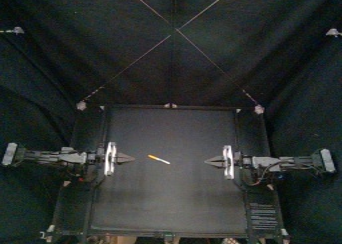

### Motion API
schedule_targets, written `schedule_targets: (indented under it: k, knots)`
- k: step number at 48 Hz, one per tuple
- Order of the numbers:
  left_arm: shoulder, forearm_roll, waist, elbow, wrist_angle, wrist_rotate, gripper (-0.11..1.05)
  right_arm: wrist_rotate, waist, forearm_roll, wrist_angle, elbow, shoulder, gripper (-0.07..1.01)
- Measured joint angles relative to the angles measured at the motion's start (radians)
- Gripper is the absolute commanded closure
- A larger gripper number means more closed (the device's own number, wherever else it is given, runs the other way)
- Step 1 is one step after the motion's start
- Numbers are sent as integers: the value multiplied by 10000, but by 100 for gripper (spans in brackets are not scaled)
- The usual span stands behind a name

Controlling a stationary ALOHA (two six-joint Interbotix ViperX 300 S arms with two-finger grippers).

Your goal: Uncap the pen

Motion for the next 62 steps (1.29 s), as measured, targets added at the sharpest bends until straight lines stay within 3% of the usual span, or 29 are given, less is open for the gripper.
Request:
schedule_targets:
  k: [2, 4, 8, 10, 13, 14, 18, 22, 25, 28, 34, 36, 38, 39, 41, 45, 48, 55, 59, 62]
  knots:
    - [92, 0, 0, 0, -61, 31, 98, 0, -15, 0, -61, 0, 61, 92]
    - [660, 31, 31, 0, -291, 46, 92, 31, -169, 46, -583, -92, 874, 88]
    - [1871, 61, 169, 0, -690, 46, 89, 153, -752, 414, -1135, -1104, 4111, 77]
    - [2424, 77, 337, -77, -721, 46, 86, 138, -982, 874, -1150, -1795, 5446, 63]
    - [3037, 15, 844, -123, -721, 46, 75, 184, -1289, 1657, -1058, -2777, 7455, 34]
    - [3145, -31, 920, -123, -721, 31, 70, 184, -1365, 1841, -997, -3007, 7931, 23]
    - [3559, -107, 1197, -123, -721, 31, 48, 123, -1519, 2025, -537, -4218, 9940, -3]
    - [3651, -107, 1304, -46, -721, 15, 32, 31, -1534, 1611, 383, -5430, 11551, -3]
    - [3666, -123, 1319, 15, -721, 15, 30, 92, -1549, 890, 1273, -6305, 12487, -3]
    - [3666, -123, 1335, 46, -721, 31, 30, 153, -1611, 598, 1887, -6811, 12962, 0]
    - [3712, -123, 1335, 107, -736, 15, 29, 153, -1718, 353, 2362, -6949, 13177, 37]
    - [3942, -138, 1350, 61, -706, 15, 28, 138, -1703, 184, 2608, -6964, 13146, 40]
    - [4617, -107, 1335, -368, -568, 46, 28, 123, -1703, -92, 3022, -6811, 12717, 40]
    - [4939, -61, 1350, -614, -460, 61, 28, 153, -1703, -184, 3083, -6719, 12425, 40]
    - [5752, 276, 1350, -1289, 276, 92, 25, 123, -1703, -368, 3145, -6335, 11490, 40]
    - [6366, 660, 1365, -2025, 1089, 92, 3, 138, -1703, -476, 3129, -5553, 10170, 40]
    - [6550, 905, 1365, -2117, 1150, 77, -5, 138, -1672, -476, 3022, -5277, 9787, 40]
    - [7470, 1012, 1427, -2577, 1181, 77, -5, 138, -1442, -491, 2823, -5246, 9725, 40]
    - [8207, 1012, 1580, -2976, 1197, 77, -3, 138, -1396, -476, 2730, -5246, 9725, 40]
    - [8360, 1012, 1611, -3114, 1197, 92, 8, 138, -1381, -491, 2715, -5246, 9725, 40]
